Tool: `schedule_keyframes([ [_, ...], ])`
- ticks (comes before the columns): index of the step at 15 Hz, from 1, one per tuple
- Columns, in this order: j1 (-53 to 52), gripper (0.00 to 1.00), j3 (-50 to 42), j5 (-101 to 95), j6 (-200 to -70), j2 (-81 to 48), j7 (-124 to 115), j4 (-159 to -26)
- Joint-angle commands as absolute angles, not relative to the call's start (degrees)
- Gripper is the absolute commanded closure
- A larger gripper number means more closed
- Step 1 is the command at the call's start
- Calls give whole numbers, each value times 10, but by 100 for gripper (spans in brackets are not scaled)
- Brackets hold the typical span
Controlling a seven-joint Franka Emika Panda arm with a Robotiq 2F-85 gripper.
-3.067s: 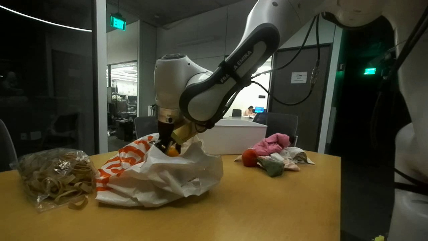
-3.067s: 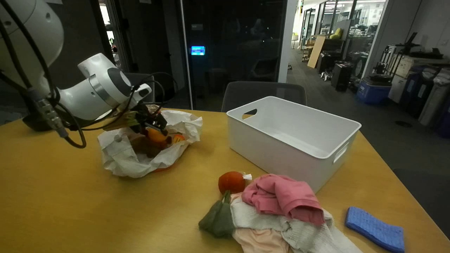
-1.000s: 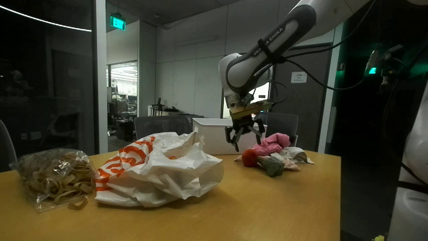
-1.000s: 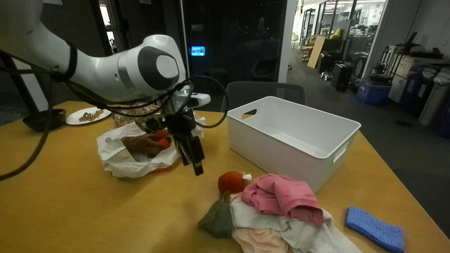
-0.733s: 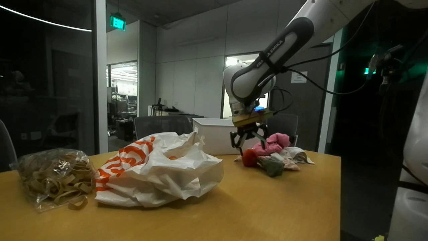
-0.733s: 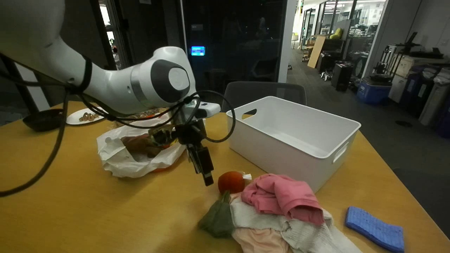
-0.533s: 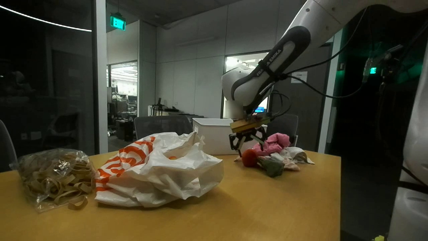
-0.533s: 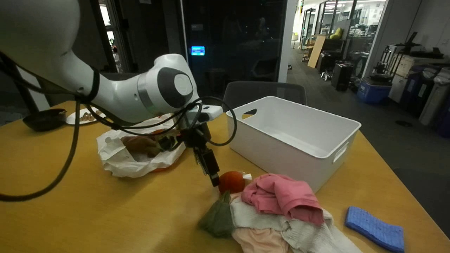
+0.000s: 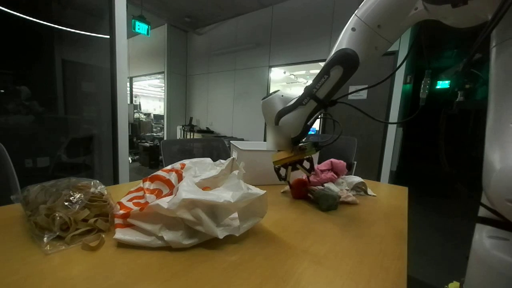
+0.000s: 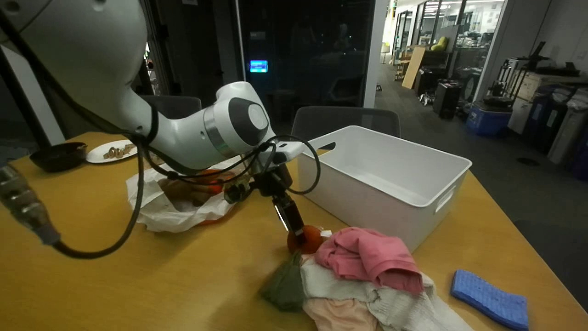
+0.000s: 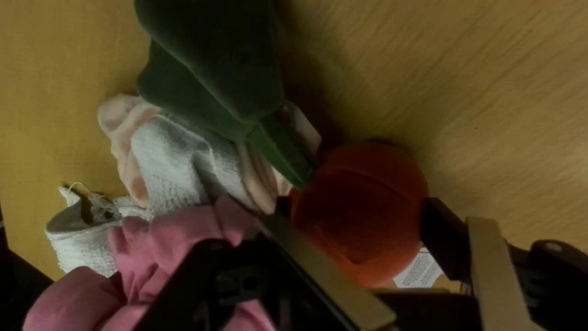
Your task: Pick up the brown toy, small red toy, yellow container with an orange lid, orange toy, big red toy one by one and put them into the plastic bag
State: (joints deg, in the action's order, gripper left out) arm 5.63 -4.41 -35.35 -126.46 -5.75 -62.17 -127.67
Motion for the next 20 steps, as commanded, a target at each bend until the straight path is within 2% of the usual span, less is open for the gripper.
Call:
schedule_keyframes([
  [1,48,56,-58,-359,-1264,-76,-640,-1250],
  [5,45,88,-61,-358,-1262,-75,-644,-1242],
  [6,44,90,-61,-357,-1260,-72,-646,-1242],
  [9,40,95,-57,-357,-1261,-54,-652,-1246],
  [13,12,90,-30,-362,-1298,29,-642,-1281],
  [16,-14,91,8,-346,-1305,80,-622,-1286],
  [20,-45,90,56,-299,-1346,98,-576,-1278],
])
